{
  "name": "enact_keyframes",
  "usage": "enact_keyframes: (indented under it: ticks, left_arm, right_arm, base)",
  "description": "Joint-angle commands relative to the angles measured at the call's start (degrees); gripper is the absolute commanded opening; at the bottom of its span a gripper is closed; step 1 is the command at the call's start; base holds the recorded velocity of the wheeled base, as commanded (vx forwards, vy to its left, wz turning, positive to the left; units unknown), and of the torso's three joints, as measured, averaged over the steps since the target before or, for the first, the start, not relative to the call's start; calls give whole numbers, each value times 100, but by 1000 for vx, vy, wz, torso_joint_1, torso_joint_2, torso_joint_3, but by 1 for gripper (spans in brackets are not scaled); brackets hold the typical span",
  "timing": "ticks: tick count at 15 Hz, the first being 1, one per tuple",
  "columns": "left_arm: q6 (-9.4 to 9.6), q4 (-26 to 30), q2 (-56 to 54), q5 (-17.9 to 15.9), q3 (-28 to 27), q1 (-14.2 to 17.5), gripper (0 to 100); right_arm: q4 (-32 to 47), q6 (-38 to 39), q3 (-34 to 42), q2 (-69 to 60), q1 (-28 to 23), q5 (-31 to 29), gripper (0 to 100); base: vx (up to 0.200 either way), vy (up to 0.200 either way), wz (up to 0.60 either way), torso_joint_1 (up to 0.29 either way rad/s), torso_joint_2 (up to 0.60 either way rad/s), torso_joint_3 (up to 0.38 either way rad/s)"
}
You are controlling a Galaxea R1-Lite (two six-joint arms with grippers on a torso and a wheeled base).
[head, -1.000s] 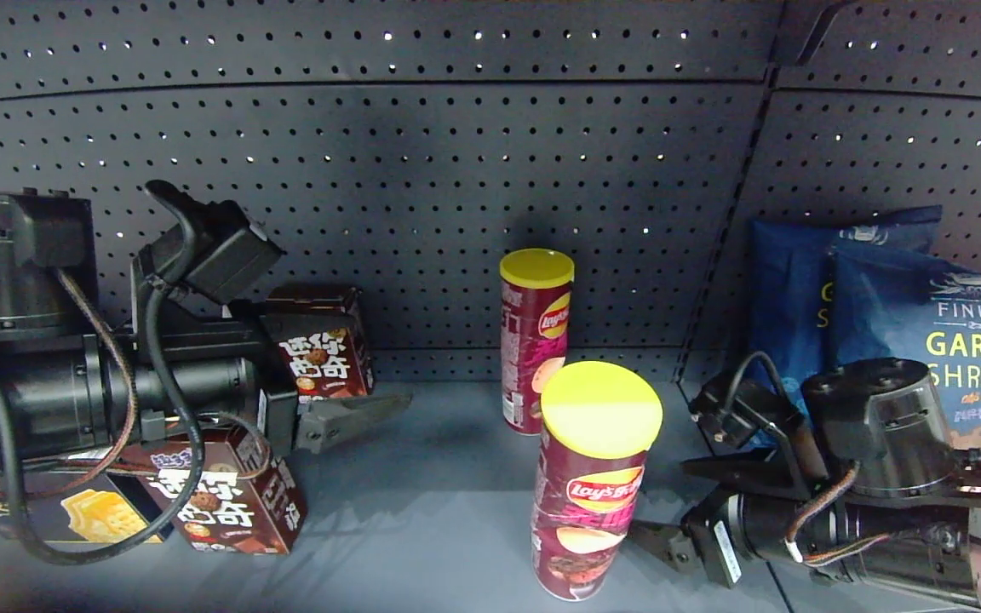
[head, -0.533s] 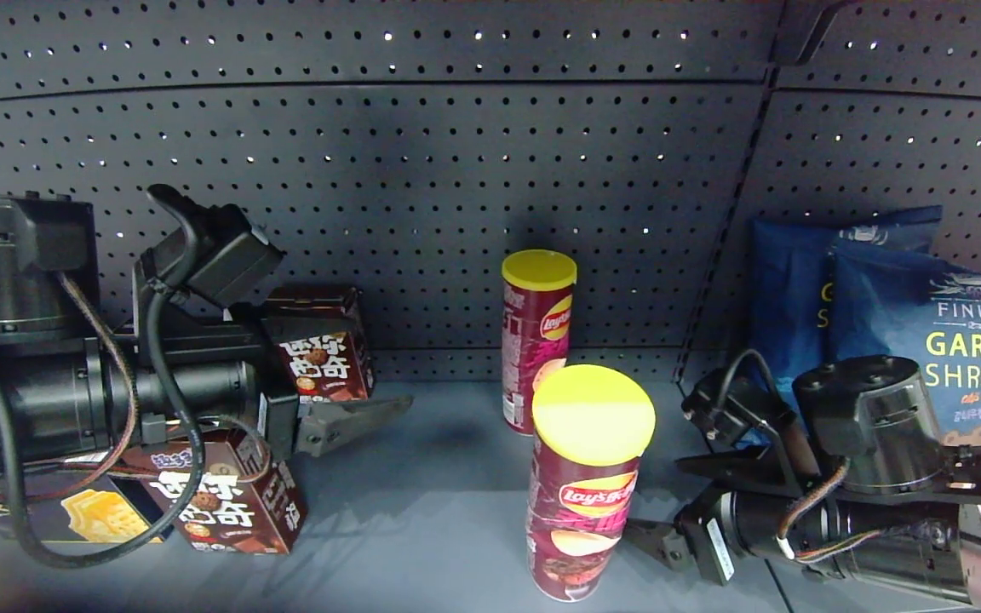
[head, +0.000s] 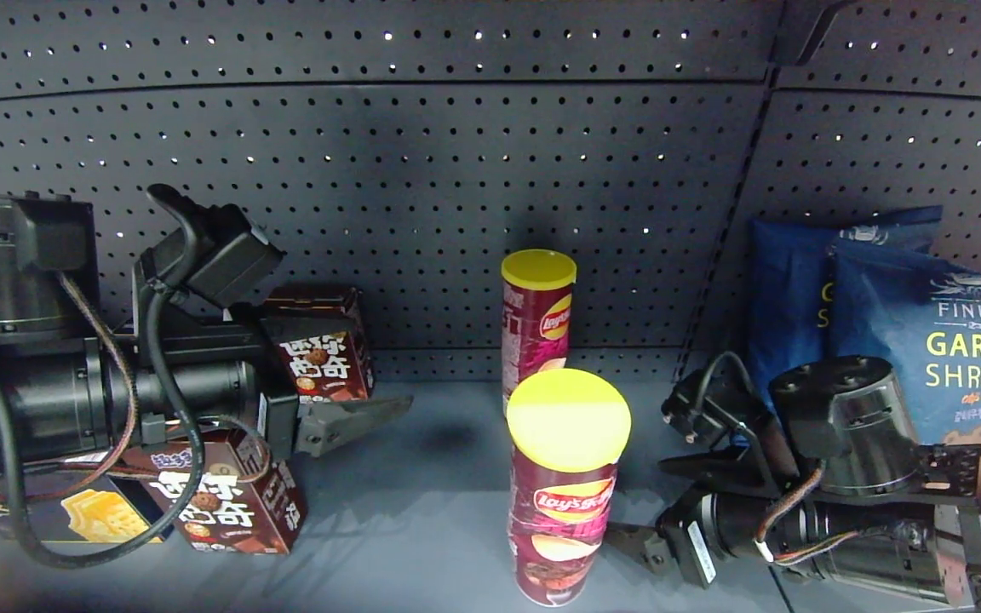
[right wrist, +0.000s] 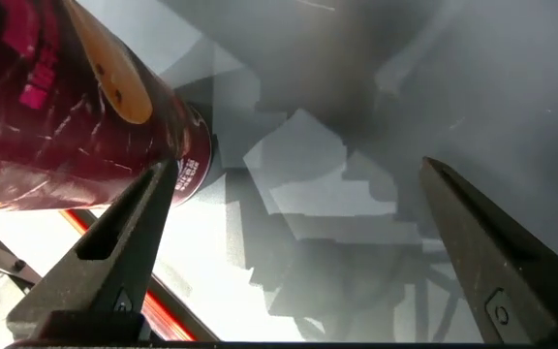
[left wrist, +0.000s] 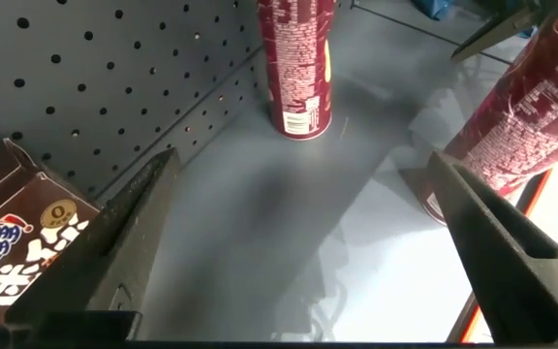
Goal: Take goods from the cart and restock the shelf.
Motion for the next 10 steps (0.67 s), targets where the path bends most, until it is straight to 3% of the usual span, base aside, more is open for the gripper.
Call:
enact_keyframes:
  ticks: [1,10]
  left_arm:
    - [1,-2,-1,0,3,4,100]
    - [1,-2,-1,0,12,4,100]
  right_arm:
    - [-3,-7,-7,17,29,0,100]
    - [-3,1,-7,35,99,9,100]
  base:
    - [0,0,0,0,0,0]
    - [0,0,0,0,0,0]
